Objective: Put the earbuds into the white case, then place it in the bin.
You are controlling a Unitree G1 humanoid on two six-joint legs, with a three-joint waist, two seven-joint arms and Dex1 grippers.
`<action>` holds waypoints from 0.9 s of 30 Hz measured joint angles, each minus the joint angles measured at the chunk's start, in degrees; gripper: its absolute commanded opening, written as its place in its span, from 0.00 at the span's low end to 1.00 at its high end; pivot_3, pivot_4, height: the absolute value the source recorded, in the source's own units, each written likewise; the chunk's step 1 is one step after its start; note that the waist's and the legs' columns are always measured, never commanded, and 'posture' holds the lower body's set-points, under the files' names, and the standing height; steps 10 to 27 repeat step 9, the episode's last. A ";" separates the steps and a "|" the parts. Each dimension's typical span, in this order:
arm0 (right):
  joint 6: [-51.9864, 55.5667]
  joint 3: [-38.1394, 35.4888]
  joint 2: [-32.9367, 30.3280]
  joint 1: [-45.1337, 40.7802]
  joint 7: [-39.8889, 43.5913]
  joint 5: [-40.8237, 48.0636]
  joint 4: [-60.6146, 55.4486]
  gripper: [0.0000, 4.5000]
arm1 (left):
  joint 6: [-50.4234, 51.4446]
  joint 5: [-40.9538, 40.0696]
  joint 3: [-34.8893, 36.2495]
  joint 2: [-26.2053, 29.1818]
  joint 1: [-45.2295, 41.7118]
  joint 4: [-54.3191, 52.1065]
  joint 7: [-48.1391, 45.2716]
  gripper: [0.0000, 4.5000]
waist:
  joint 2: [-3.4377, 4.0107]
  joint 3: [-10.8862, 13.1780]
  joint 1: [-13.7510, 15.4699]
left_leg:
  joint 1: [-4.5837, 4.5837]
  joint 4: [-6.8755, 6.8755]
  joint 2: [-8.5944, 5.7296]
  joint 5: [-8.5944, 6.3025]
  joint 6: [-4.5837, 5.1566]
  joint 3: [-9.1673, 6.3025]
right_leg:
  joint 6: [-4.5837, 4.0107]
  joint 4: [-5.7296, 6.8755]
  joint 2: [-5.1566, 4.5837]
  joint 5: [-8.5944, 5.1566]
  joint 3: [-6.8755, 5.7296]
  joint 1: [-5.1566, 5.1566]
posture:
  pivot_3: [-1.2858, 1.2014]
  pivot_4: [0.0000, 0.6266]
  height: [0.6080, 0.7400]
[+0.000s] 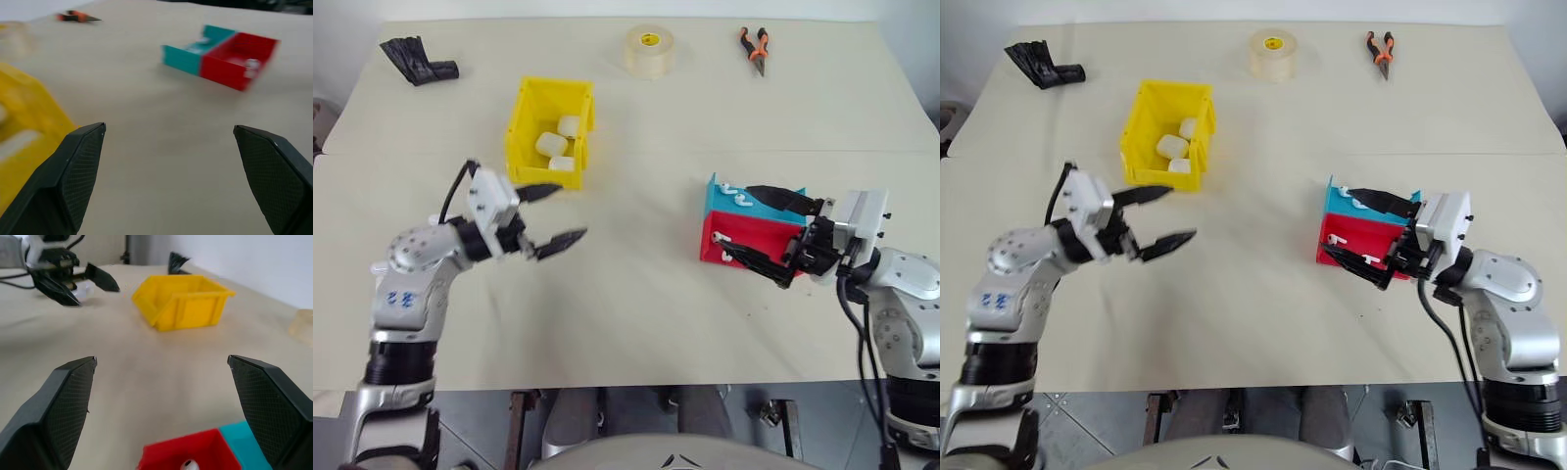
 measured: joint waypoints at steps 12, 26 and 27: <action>-0.61 -0.01 -2.59 0.09 7.03 -0.31 6.13 1.00 | -1.65 -0.82 4.24 1.56 5.59 -4.53 0.32 0.99 | -0.01 0.00 1.04 | 0.01 0.02 -0.02 0.00 0.00 0.04 | 0.00 0.00 -0.01 0.00 0.04 0.01 | 0.52 0.24 1.00; -0.61 -0.01 -2.59 0.09 7.03 -0.31 6.13 1.00 | -1.65 -0.82 4.24 1.56 5.59 -4.53 0.32 0.99 | -0.01 0.00 1.04 | 0.01 0.02 -0.02 0.00 0.00 0.04 | 0.00 0.00 -0.01 0.00 0.04 0.01 | 0.52 0.24 1.00; -0.61 -0.01 -2.59 0.09 7.03 -0.31 6.13 1.00 | -1.65 -0.82 4.24 1.56 5.59 -4.53 0.32 0.99 | -0.01 0.00 1.04 | 0.01 0.02 -0.02 0.00 0.00 0.04 | 0.00 0.00 -0.01 0.00 0.04 0.01 | 0.52 0.24 1.00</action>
